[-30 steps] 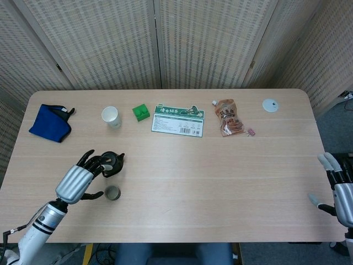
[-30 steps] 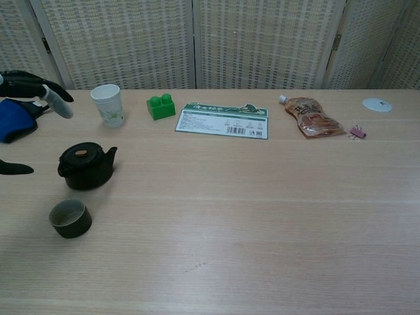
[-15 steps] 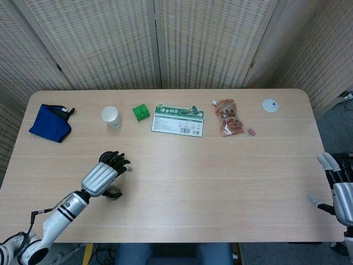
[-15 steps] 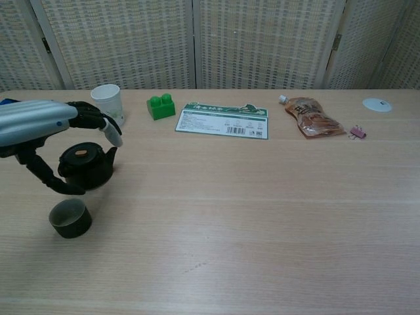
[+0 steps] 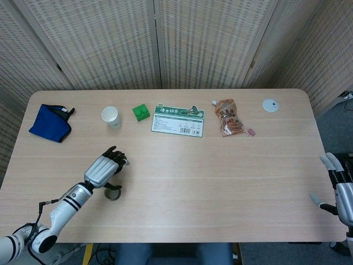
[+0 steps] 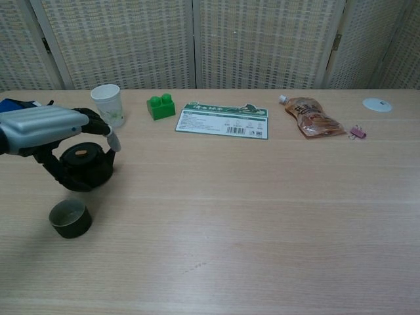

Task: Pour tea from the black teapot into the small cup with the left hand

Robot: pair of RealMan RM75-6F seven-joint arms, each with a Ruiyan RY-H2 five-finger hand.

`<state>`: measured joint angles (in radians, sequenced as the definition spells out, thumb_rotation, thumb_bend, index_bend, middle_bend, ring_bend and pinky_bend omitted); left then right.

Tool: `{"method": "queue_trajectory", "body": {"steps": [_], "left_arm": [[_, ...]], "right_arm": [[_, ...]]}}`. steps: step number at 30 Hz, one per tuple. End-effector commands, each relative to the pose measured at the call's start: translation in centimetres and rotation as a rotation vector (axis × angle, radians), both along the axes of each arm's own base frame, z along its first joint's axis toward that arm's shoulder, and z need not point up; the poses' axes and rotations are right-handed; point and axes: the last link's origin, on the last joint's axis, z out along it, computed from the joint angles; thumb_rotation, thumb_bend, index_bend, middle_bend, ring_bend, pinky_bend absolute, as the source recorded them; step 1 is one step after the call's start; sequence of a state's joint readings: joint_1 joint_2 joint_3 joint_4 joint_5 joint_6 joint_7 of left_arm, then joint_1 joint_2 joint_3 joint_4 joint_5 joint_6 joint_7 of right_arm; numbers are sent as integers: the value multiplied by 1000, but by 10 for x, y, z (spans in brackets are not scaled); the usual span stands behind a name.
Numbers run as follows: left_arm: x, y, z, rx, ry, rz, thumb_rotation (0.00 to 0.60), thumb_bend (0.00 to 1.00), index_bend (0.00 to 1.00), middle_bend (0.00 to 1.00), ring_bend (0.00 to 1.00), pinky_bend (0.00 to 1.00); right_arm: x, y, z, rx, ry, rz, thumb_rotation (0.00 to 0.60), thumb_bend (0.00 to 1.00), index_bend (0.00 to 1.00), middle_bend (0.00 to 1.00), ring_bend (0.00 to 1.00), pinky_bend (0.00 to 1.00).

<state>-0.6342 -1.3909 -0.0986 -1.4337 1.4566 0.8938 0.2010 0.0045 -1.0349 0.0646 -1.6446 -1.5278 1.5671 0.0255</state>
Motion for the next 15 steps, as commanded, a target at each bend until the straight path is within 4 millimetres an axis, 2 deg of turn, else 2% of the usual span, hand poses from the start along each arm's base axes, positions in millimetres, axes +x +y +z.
{"method": "queue_trajectory", "body": {"steps": [1,4,15], "left_arm": [[-3,3,-1,6,26,7,458,153,304,252,132,0],[-6,5,-1,10,45,15,424,154,310,260,134,0],[-10,3,0,21,95,-2,411,153,358,315,162,0]], "right_arm": [[0,0,0,0,0,-1,600,137,70,81,0,2],[-1,0,0,-1,0,-2,600,136,69,81,0,2],[-2,1,0,-2,-2,-6,600,136,70,81,0,2]]}}
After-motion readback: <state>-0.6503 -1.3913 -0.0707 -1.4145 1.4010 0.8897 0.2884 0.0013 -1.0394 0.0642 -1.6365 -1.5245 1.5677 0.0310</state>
